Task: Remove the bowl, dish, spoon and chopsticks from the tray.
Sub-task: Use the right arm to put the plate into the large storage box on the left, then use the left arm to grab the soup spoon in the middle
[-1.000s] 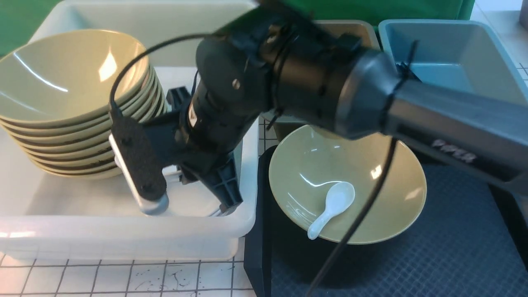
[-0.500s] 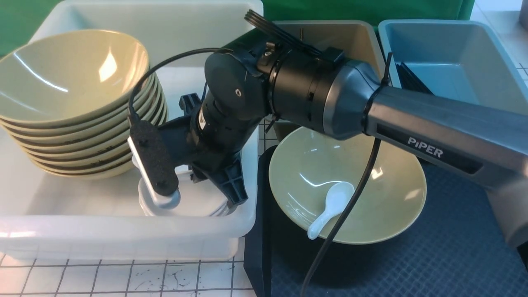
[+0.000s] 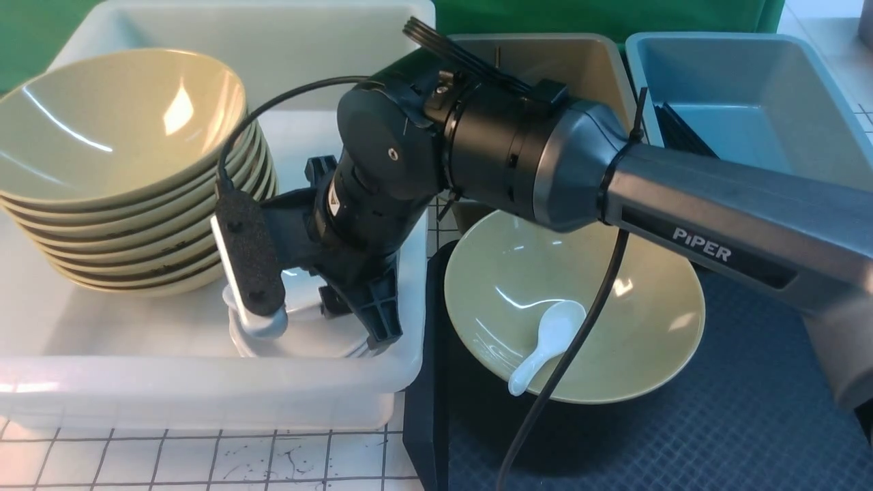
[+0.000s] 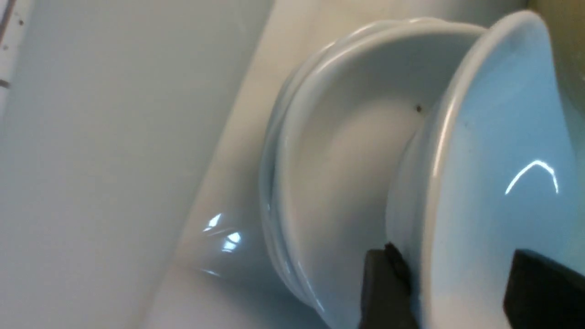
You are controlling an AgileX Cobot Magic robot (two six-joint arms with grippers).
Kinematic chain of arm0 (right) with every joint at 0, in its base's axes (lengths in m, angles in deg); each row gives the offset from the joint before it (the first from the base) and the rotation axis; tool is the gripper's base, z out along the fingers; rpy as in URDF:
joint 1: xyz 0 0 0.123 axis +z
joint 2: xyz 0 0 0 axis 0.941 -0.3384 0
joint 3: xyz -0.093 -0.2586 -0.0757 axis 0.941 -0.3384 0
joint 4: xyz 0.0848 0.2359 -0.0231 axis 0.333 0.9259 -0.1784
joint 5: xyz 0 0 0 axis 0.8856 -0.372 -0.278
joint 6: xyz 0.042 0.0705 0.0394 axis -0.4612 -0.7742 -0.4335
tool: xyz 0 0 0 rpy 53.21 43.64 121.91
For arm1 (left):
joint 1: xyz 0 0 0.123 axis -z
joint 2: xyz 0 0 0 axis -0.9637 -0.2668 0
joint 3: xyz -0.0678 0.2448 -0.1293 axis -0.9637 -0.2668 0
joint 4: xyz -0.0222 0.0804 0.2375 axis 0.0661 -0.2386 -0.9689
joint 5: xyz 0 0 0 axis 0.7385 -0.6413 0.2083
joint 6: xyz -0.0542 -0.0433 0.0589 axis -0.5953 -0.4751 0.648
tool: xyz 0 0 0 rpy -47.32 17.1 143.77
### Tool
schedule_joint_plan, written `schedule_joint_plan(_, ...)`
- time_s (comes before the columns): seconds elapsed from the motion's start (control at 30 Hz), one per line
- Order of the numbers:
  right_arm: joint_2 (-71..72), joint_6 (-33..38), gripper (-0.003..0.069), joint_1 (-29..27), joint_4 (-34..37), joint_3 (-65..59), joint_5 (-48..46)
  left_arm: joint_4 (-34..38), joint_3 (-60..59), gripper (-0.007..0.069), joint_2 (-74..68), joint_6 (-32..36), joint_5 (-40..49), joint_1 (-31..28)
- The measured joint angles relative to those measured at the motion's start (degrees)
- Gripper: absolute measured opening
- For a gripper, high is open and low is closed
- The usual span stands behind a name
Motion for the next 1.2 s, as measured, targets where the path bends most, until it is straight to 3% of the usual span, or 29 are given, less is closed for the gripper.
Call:
schedule_joint_plan(0.17,0.9,-6.1,0.0507,0.4,0.0,2.4,-6.4,1.3,0.0,-0.0001,0.0,0.3,-0.1,0.0)
schedule_joint_plan(0.3,4.3,-12.6,0.0532,0.6,0.1,7.7,-17.7,5.2,0.0,-0.0001,0.0,2.7,-2.7,0.0)
schedule_joint_plan(0.4,6.7,-16.8,0.0526,0.6,-0.4,9.9,-18.1,7.8,0.0,-0.0001,-0.3,4.3,-4.8,0.0)
schedule_joint_plan(0.5,9.7,-22.7,0.0487,0.6,-1.8,10.5,-18.1,10.3,0.1,-0.0001,-1.5,5.8,-6.9,0.0)
schedule_joint_plan(0.6,13.7,-34.0,0.0399,0.6,-7.2,8.8,-18.1,12.2,0.1,-0.0001,-4.5,7.4,-7.5,0.0)
schedule_joint_plan(0.67,18.4,-42.0,0.0309,0.3,-12.1,3.5,-18.1,13.0,0.1,-0.0001,-7.3,9.1,-7.4,0.0)
schedule_joint_plan(0.83,35.8,-55.3,0.0144,-2.2,-15.3,-15.6,-18.1,14.7,0.1,-0.0001,-14.6,10.5,-7.3,0.0)
schedule_joint_plan(0.97,50.7,-64.4,0.0105,-2.4,-15.3,-29.9,-18.1,18.2,0.1,-0.0001,-21.7,12.6,-7.9,0.0)
schedule_joint_plan(1.2,76.5,-76.7,0.0099,-2.4,-15.2,-48.9,-18.2,24.9,3.7,-0.0001,-40.7,17.1,-9.9,1.1)
